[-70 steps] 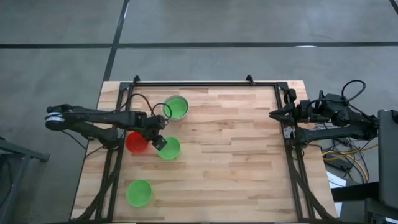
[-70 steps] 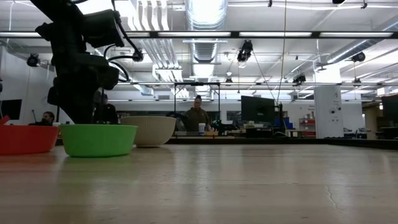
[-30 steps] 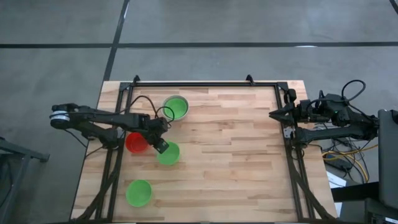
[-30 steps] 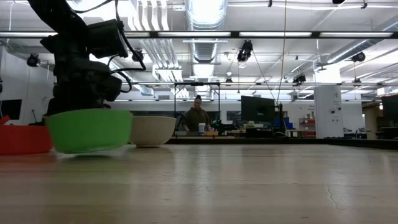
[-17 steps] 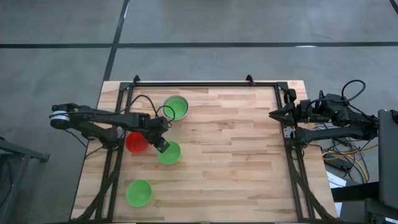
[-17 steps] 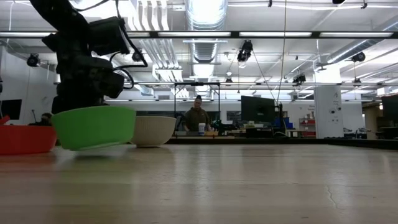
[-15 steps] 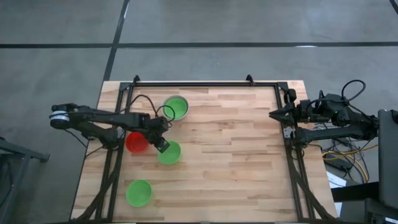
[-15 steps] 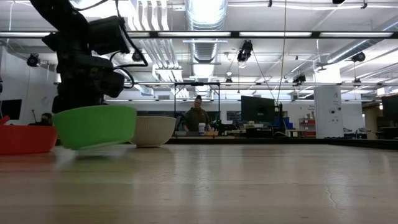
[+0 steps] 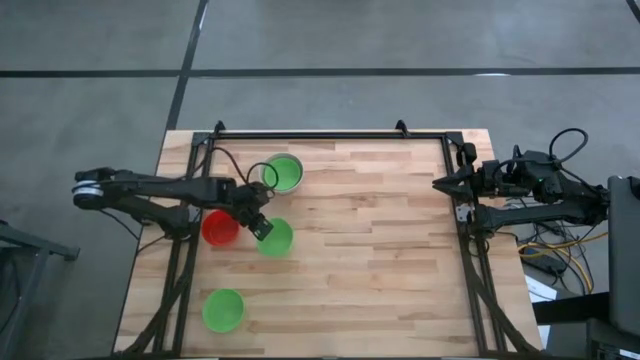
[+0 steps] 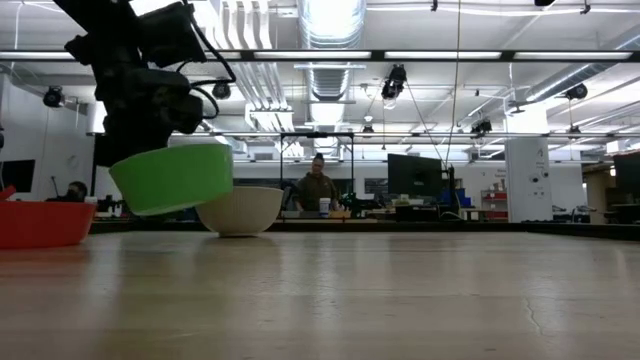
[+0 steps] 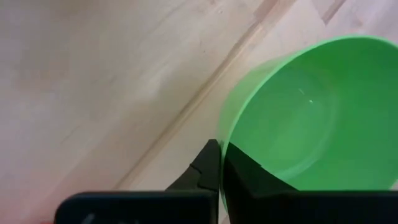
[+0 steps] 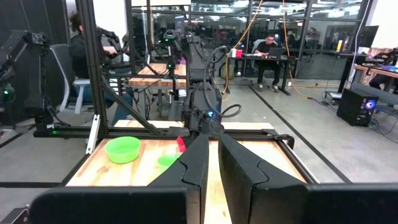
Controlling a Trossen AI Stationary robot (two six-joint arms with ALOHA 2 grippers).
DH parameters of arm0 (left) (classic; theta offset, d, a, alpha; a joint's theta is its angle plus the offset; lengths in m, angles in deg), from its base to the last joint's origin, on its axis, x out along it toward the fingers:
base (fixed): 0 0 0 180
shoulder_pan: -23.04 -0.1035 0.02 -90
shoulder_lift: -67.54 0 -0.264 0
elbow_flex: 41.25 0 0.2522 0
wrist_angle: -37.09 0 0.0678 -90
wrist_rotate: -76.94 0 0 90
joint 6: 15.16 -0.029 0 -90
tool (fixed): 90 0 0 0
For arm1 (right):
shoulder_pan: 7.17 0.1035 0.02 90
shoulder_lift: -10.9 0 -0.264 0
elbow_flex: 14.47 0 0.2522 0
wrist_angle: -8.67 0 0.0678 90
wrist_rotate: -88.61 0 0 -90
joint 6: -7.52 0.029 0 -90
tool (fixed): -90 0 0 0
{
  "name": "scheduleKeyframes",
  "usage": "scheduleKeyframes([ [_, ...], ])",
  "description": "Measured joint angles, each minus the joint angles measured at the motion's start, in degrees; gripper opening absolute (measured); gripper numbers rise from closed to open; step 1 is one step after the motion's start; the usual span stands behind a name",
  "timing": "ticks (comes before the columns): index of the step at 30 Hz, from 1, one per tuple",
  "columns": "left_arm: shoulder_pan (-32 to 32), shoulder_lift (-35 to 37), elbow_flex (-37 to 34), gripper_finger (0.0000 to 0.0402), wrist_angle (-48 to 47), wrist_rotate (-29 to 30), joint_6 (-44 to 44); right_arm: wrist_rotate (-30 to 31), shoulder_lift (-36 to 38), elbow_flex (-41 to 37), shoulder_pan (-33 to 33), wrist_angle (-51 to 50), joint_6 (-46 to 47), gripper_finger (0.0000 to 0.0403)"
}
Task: Nest bowls inside each other
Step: Stack the middle green bowl on the top green bowl
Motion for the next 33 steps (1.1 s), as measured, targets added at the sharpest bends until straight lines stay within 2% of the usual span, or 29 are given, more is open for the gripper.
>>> scheduleKeyframes([
  [9,0.0,2.4,4.2,0.0005,-8.5,4.0,1.3,0.0,0.0,0.0,0.0,0.0,0.0,0.0034],
  [17,-0.1,3.5,8.2,0.0004,-11.9,9.3,-1.6,0.0,0.0,0.0,0.0,0.0,0.0,0.0034],
  [33,-4.8,3.9,10.9,0.0003,-14.5,9.5,-5.1,0.0,0.0,0.0,0.0,0.0,0.0,0.0034],
])
